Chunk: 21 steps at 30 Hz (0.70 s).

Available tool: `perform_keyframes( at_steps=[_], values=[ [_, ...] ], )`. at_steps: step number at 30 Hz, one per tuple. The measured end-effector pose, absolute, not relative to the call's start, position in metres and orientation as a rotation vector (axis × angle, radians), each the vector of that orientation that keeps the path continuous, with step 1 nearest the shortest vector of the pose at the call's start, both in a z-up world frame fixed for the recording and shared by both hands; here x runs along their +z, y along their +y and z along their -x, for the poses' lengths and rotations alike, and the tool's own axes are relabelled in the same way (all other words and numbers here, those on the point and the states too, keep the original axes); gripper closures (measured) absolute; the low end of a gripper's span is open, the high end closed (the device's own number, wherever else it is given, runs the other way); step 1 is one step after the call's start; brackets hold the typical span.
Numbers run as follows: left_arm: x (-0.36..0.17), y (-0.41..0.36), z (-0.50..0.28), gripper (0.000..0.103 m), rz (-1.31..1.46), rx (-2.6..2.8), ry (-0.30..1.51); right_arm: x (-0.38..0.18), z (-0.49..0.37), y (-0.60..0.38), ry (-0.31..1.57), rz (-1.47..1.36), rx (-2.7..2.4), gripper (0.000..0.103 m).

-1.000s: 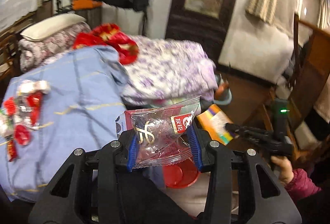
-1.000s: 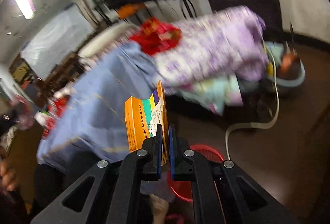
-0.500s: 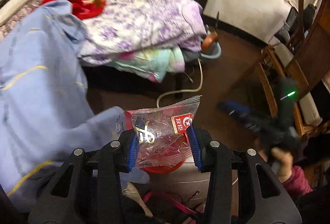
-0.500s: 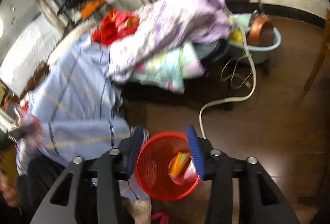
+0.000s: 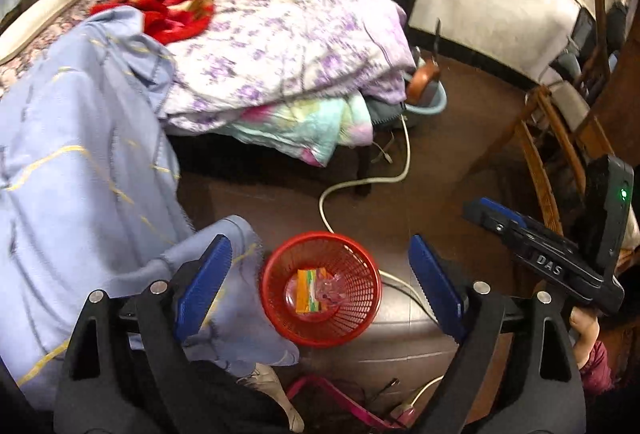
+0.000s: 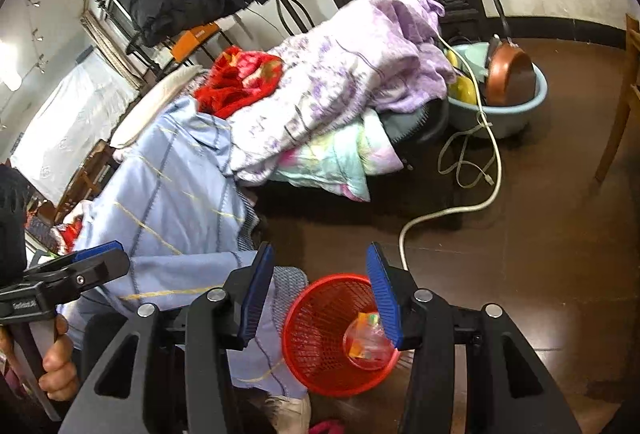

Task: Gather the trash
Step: 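Move both tools back over the table toward the remaining trash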

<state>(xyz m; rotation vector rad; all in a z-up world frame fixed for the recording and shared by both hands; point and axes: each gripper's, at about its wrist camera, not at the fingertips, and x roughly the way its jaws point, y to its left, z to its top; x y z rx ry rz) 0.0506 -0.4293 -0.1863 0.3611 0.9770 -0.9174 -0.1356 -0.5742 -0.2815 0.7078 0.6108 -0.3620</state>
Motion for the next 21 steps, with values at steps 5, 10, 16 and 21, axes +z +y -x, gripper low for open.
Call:
perform_keyframes(
  at_steps=[5,10,16,21],
  values=[
    [-0.15,-0.396,-0.053,0.011,-0.294,-0.868,0.895,-0.237,0.134,-0.555,0.55,-0.635,-0.327,0.048],
    [-0.109,-0.347,-0.049,0.01,-0.214,-0.82,0.802,-0.186,0.134,-0.528,0.478,-0.564,-0.278,0.042],
    [-0.067,-0.268,-0.047,0.007,-0.101,-0.738,0.687,-0.12,0.131,-0.479,0.395,-0.476,-0.191,0.029],
    [-0.053,-0.185,-0.057,0.007,0.003,-0.635,0.635,-0.078,0.119,-0.423,0.363,-0.406,-0.108,0.017]
  ],
)
